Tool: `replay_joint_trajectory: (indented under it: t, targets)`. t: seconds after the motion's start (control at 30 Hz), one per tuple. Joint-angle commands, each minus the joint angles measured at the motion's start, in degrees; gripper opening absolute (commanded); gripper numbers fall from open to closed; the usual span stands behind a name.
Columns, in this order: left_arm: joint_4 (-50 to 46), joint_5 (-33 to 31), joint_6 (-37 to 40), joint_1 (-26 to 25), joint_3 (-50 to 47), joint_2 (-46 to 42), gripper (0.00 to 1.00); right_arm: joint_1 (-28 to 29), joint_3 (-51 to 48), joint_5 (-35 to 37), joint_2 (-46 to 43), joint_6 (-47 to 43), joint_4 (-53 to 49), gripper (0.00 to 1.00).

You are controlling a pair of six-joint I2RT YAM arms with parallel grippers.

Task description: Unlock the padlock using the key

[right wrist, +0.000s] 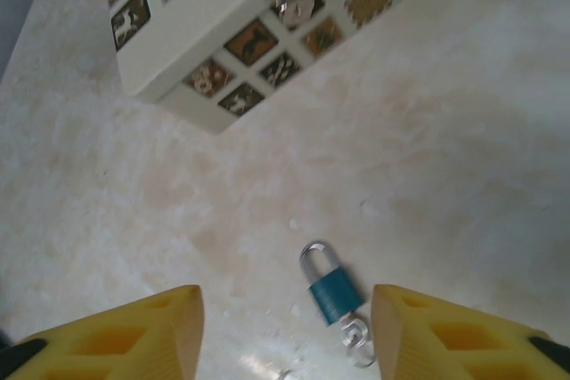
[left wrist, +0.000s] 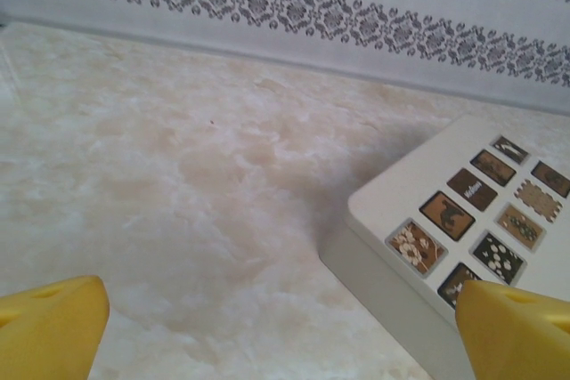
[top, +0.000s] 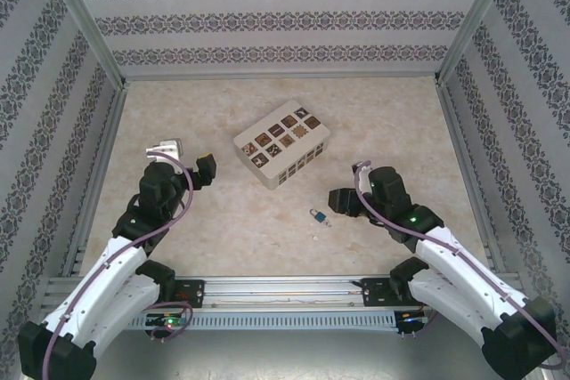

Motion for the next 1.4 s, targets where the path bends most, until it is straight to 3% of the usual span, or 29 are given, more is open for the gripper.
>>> replay_joint_trajectory:
  t: [0.0, 0.4, 0.57, 0.83, 1.17, 1.37]
  targets:
    - [-1.1, -2.6, 1.6, 1.3, 2.0, -0.1, 0.99, -2.4, 2.0, 3.6, -0.8, -5.8, 1.2, 0.57]
    - [-1.2, -7.5, 4.9, 4.5, 2.1, -0.2, 0.99, -16.6, 1.0, 2.0, -0.6, -14.9, 8.0, 0.8]
    - [-1.3, -8.1, 6.4, 6.0, 2.1, 0.1, 0.99, -21.0, -0.7, 2.7, -0.3, -17.7, 12.9, 0.98]
    - [1.3, -7.0, 6.2, 8.3, -0.1, 2.0, 0.99, -25.1, -3.7, 3.8, 3.0, -19.8, 21.0, 0.98]
    - [7.0, -4.9, 5.1, 10.4, -3.3, 6.1, 0.99, -26.1, -8.3, 9.0, 9.9, -21.5, 33.2, 0.99]
    - [8.2, -4.7, 6.8, 11.8, -4.4, 6.8, 0.99, -26.9, -12.3, 10.1, 16.9, -22.5, 46.1, 0.98]
